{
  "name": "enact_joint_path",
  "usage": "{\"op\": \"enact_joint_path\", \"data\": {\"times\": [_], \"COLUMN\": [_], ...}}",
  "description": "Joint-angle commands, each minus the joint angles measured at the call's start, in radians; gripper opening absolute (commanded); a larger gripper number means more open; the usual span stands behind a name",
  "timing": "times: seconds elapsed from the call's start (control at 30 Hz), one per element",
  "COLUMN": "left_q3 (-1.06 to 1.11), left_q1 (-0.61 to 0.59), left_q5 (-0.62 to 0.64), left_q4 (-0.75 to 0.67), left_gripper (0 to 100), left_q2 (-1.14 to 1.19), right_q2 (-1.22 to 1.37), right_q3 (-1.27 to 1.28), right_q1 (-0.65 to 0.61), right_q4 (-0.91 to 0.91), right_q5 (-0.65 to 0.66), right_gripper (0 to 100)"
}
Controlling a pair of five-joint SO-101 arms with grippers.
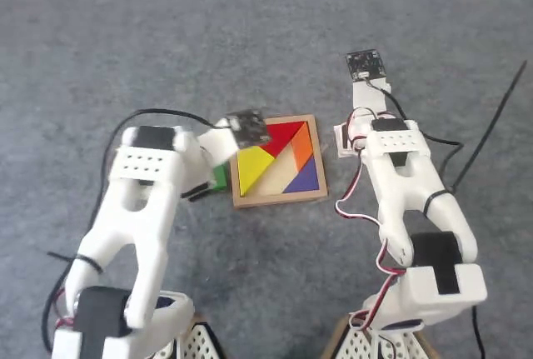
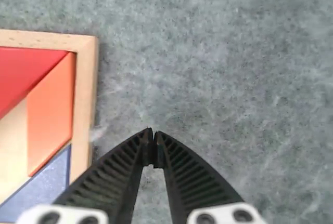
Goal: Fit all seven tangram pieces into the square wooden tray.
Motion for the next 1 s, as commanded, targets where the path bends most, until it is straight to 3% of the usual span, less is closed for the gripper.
{"op": "enact_joint_path", "data": {"times": [0.0,0.13,0.37,0.97], "left_q3": [-0.018,-0.013,-0.019,-0.143], "left_q1": [0.141,0.258,0.345,0.305], "left_q5": [0.011,0.012,0.074,0.012], "left_q4": [-0.018,-0.094,-0.298,-0.325], "left_gripper": [7,7,7,7], "left_q2": [-0.041,-0.011,0.129,0.345], "right_q2": [-0.124,-0.197,-0.199,-0.199], "right_q3": [-0.035,-0.028,-0.028,-0.028], "right_q1": [0.047,0.081,0.079,0.077], "right_q4": [0.042,0.105,0.110,0.107], "right_q5": [0.012,-0.040,-0.049,-0.044], "right_gripper": [0.9,0.9,0.9,0.9]}}
